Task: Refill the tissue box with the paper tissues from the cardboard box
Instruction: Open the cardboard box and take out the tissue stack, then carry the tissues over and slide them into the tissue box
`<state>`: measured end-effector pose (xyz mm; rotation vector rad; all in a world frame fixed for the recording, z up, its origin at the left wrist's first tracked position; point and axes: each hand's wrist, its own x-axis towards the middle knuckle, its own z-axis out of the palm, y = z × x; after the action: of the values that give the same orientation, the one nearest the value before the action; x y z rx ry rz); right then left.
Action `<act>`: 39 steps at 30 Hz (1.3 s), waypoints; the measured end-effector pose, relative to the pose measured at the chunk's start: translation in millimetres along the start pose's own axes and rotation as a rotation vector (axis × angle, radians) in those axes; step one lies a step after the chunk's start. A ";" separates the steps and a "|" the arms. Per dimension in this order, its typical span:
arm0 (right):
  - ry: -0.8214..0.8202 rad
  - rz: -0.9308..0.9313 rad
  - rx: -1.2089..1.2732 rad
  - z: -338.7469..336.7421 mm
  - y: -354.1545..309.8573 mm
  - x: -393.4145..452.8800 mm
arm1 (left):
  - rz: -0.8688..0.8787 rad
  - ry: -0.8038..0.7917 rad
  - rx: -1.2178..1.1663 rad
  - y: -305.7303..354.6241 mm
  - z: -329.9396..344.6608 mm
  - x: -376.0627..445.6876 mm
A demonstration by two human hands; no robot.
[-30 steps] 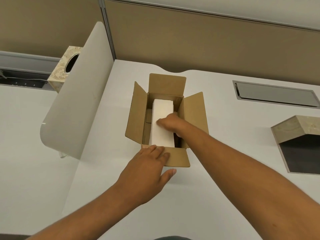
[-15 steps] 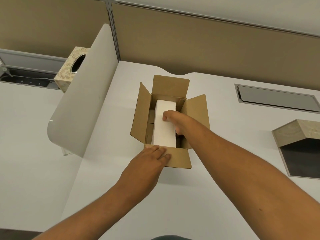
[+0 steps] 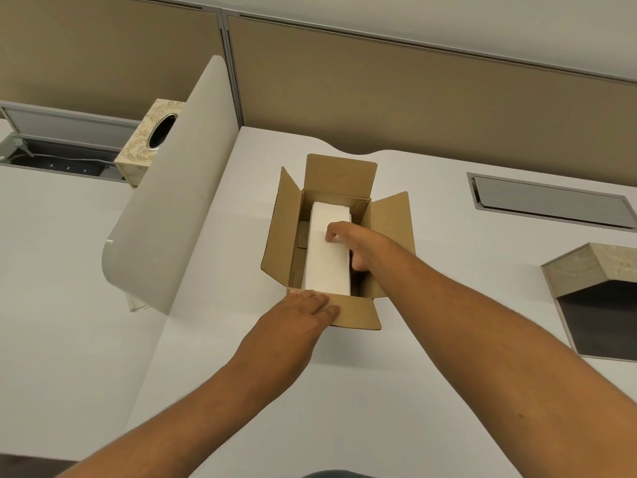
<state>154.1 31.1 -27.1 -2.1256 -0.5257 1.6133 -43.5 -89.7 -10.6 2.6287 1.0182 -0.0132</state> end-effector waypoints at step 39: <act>0.260 -0.480 1.097 -172.4 83.0 -177.6 | -0.379 0.176 -1.800 162.5 -73.6 100.1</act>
<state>279.0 -150.5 112.8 -1.2064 -0.0057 0.9544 130.3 -115.0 94.4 0.8026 0.8230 0.6857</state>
